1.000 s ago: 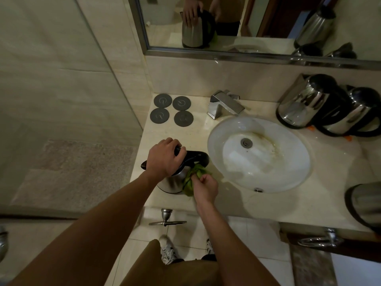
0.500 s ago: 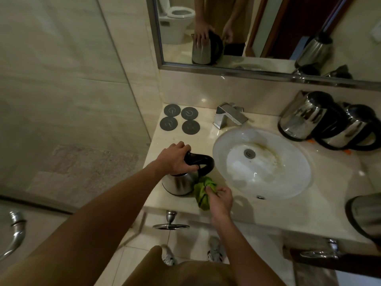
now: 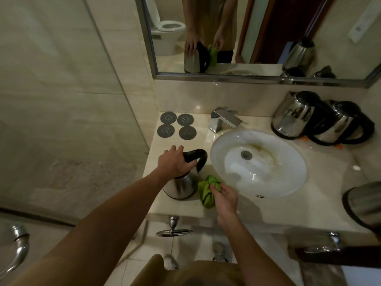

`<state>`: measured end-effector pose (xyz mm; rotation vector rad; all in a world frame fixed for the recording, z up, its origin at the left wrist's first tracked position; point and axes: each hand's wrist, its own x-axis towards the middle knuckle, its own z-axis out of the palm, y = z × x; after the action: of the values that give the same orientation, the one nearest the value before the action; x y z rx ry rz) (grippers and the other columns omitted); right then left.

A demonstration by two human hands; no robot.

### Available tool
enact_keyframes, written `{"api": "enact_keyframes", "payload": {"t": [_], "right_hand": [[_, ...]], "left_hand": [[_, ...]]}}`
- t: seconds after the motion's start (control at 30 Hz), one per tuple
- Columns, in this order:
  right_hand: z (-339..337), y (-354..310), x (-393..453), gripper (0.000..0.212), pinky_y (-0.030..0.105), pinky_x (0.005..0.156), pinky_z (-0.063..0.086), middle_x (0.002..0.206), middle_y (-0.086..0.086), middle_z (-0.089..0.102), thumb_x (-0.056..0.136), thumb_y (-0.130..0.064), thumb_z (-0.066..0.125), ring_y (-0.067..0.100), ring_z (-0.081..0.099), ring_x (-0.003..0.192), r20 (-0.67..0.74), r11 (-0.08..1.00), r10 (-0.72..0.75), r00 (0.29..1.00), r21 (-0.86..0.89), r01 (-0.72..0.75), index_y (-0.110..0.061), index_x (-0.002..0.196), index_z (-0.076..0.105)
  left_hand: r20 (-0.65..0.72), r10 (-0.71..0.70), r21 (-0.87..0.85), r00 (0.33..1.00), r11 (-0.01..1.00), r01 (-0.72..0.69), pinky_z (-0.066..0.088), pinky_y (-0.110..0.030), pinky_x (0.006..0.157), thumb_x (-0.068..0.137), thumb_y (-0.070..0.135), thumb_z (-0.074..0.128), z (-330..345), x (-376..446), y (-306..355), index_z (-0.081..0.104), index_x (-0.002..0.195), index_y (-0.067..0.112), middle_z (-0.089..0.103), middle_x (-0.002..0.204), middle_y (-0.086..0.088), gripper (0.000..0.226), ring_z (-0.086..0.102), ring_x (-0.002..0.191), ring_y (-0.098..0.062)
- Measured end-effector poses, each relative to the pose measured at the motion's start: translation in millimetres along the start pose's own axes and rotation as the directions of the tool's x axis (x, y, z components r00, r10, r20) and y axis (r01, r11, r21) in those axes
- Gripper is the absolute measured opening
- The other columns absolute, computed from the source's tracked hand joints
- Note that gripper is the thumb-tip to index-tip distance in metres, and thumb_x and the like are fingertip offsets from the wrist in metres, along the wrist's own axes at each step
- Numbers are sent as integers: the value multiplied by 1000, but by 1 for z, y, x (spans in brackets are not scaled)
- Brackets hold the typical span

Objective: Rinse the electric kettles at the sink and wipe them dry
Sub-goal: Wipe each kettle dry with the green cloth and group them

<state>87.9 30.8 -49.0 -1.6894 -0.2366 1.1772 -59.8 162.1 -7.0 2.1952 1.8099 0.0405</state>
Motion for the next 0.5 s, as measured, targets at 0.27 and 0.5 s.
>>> {"api": "enact_keyframes", "payload": {"t": [0.27, 0.5], "right_hand": [[-5, 10, 7, 33, 36, 91, 56, 104, 11, 74, 83, -13, 79, 24, 70, 97, -55, 998, -32, 998, -47, 29, -3, 113, 70], [-1, 16, 7, 12, 35, 88, 56, 95, 8, 74, 83, -12, 79, 22, 69, 90, -47, 998, -43, 998, -57, 40, -13, 93, 71]], "left_hand": [[192, -288, -76, 938, 949, 307, 49, -32, 67, 77, 74, 43, -36, 18, -11, 59, 105, 5, 55, 78, -8, 76, 63, 72, -32], [583, -385, -523, 716, 496, 693, 57, -54, 50, 91, 58, 54, -52, 12, -34, 42, 126, 5, 40, 121, -13, 65, 47, 117, -54]]}}
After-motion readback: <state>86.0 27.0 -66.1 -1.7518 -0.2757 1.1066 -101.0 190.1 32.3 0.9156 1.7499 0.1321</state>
